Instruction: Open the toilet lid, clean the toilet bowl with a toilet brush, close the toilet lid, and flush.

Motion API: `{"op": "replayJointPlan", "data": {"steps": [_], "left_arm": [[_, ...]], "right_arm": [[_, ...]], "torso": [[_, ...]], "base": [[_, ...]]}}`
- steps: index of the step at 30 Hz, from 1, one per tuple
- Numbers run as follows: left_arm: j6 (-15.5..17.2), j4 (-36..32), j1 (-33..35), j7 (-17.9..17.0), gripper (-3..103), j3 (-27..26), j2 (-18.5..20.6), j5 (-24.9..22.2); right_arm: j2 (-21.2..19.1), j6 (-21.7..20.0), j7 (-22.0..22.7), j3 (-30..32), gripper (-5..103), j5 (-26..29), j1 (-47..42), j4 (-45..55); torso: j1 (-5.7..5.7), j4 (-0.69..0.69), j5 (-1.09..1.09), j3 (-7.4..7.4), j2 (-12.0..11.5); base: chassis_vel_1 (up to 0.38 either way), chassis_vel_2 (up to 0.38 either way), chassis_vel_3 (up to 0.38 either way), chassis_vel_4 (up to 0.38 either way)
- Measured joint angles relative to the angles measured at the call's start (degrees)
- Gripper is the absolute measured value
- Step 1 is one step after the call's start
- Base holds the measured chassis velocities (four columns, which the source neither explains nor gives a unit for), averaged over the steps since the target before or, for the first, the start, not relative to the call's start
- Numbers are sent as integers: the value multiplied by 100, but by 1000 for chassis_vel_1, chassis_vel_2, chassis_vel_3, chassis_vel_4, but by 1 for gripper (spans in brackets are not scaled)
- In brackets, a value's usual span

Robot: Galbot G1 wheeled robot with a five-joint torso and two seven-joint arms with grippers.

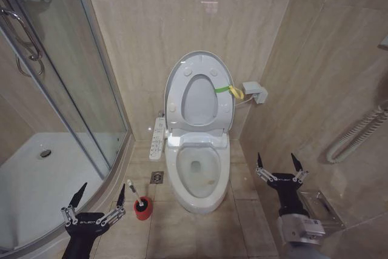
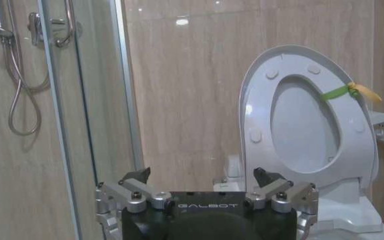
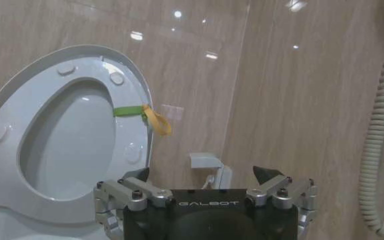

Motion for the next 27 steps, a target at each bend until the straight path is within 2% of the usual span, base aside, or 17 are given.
{"op": "replayJointPlan", "data": {"steps": [14, 27], "left_arm": [[0, 0, 0, 0, 100, 0, 0, 0], [0, 0, 0, 0, 100, 0, 0, 0]], "right_arm": [[173, -100, 111, -14, 100, -30, -393, 262], [175, -480, 225, -116, 100, 108, -479, 385]], "torso": [[0, 0, 0, 0, 0], [0, 0, 0, 0, 0]], "base": [[0, 0, 0, 0], [0, 0, 0, 0]]}}
